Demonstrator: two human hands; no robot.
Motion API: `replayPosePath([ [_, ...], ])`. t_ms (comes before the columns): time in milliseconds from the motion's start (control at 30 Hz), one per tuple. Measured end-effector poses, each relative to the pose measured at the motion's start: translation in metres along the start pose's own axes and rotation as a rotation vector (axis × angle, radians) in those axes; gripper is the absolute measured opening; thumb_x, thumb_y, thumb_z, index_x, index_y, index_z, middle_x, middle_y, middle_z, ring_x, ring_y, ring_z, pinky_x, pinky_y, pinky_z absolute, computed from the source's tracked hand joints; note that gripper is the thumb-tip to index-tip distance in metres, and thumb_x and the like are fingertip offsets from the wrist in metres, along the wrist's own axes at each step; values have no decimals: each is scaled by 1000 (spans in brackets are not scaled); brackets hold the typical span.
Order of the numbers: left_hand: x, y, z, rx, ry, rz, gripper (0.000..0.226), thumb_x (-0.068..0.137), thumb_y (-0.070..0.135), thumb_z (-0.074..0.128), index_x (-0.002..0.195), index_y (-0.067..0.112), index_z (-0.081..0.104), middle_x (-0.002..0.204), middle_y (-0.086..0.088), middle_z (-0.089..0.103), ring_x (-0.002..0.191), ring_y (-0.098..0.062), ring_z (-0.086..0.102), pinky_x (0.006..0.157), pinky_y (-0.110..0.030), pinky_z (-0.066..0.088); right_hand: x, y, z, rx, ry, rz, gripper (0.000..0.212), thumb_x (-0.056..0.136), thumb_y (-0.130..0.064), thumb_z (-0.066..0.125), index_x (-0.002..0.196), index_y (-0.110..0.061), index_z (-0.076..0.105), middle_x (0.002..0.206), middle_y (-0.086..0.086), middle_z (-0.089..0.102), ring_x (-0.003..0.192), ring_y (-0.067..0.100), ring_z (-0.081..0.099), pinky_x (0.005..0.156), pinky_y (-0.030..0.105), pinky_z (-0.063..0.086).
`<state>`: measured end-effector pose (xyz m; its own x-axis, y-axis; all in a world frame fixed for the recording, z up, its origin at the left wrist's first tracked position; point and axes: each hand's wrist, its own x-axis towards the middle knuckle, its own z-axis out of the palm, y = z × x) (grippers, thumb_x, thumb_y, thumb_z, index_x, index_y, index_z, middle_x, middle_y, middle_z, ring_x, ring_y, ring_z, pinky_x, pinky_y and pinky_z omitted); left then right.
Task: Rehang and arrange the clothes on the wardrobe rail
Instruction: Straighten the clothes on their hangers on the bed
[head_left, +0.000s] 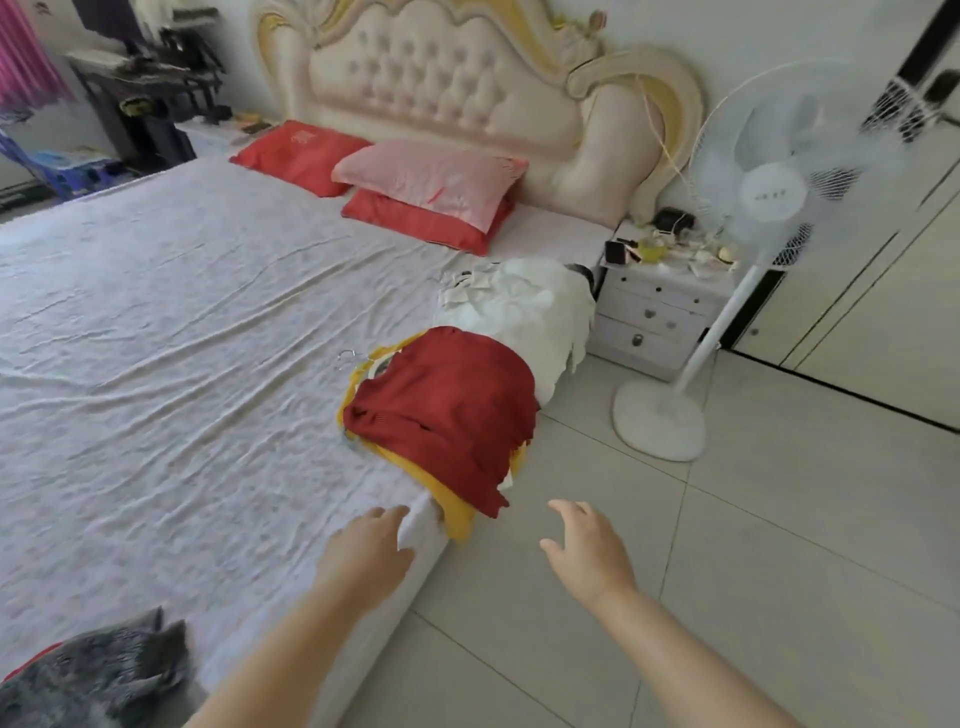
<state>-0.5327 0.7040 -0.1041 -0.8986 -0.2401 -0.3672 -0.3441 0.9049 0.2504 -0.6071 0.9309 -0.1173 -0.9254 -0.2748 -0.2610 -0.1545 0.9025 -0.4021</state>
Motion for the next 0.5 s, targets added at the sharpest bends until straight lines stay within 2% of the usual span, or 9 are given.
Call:
replayPosePath([
  [200,72,68,-10,-7,22,81,53,92,32,45,141,26,27,138,3,42,122,-18,45,94,-30,39,64,49,-32,25,-5,79,50,93,-28,51,140,-19,34,136,1,42,127,19,39,102,28,34],
  [500,234,120,-31,18,24,98,52,91,40,47,139,28,32,135,2,46,122,-20,46,97,-35,38,211,75,-72,-1,-17,121,51,94,-28,50,141,-19,33,137,1,40,128,18,37,102,27,33],
])
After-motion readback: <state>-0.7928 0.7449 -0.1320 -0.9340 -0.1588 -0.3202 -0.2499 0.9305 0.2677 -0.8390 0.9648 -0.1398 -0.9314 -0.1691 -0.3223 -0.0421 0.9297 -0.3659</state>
